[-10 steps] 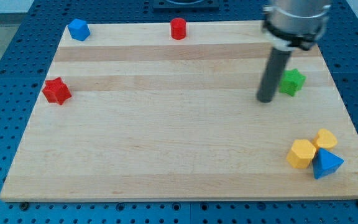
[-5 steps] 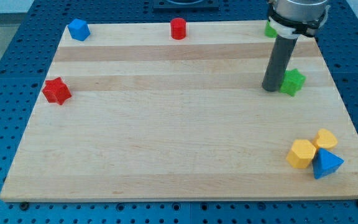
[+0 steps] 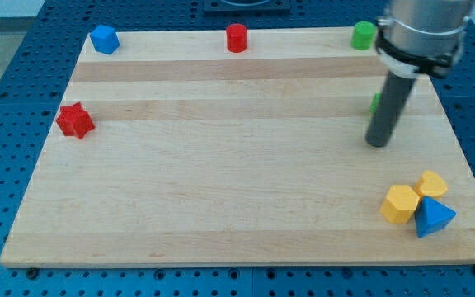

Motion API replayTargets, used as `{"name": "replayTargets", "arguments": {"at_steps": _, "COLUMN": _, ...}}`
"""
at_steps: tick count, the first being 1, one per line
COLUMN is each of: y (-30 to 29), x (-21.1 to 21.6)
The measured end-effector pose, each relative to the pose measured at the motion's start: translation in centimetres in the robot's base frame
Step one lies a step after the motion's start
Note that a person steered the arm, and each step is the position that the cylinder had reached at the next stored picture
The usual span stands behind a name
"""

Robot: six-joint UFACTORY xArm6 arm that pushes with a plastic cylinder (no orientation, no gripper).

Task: Move your arm to the right of the blue triangle

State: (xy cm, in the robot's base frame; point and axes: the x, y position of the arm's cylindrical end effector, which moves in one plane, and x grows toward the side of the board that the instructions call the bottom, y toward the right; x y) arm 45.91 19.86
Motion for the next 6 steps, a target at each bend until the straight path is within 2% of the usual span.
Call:
{"name": "replayTargets", "arguments": {"at_steps": 3, "y": 10.5, "x": 1.3}}
{"name": "replayTargets", "arguments": {"at_steps": 5, "y": 11.2, "x": 7.3}}
{"name": "replayTargets", "arguments": {"at_steps": 6, "y": 10.9, "x": 7.5}}
